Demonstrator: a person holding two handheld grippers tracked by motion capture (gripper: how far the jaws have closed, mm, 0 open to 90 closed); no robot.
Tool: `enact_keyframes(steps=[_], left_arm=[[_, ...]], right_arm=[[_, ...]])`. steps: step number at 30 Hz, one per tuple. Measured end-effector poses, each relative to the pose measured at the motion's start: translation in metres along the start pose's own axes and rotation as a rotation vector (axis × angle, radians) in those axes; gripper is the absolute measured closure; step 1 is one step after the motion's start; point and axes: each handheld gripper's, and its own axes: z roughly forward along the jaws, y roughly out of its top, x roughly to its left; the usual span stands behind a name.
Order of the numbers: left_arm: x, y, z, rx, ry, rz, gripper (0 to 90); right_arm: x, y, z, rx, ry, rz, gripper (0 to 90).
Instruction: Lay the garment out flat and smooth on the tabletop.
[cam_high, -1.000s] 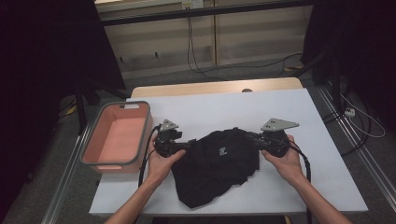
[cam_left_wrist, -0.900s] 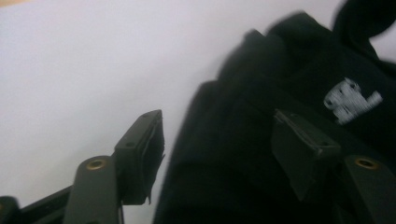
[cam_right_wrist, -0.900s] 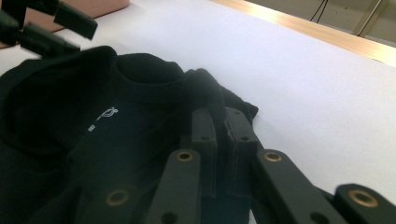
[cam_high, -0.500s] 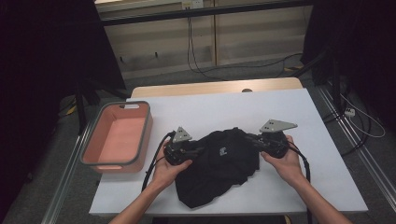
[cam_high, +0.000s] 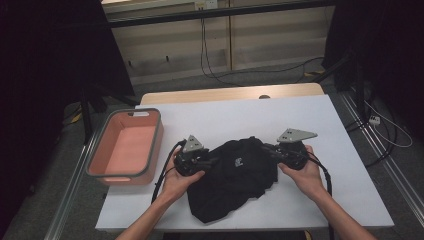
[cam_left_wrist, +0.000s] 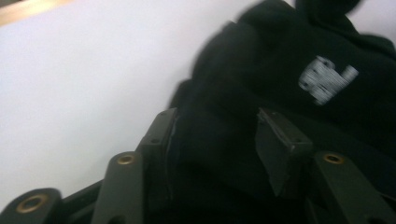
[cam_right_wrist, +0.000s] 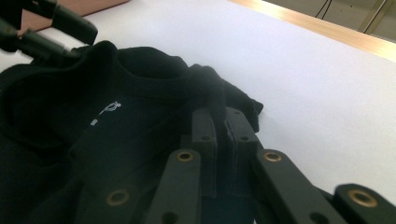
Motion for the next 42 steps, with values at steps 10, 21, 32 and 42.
enact_keyframes(steps=[10,21,32,42], left_arm=[[-0.015,-0.003,0.012,0.054,-0.004,0.108,46.6],[-0.022,-0.008,0.029,0.086,0.007,0.155,61.8],[-0.005,-0.001,0.002,-0.001,-0.059,0.025,86.1],[0.018,0.010,-0.026,-0.106,-0.048,-0.053,86.6]], right_arm=[[0.001,0.000,0.000,0.003,0.003,-0.006,84.3],[0.003,-0.001,0.002,0.011,0.007,-0.011,84.3],[0.001,0.001,-0.001,-0.001,0.004,0.000,84.4],[-0.002,0.009,-0.004,-0.024,-0.001,0.007,84.5]])
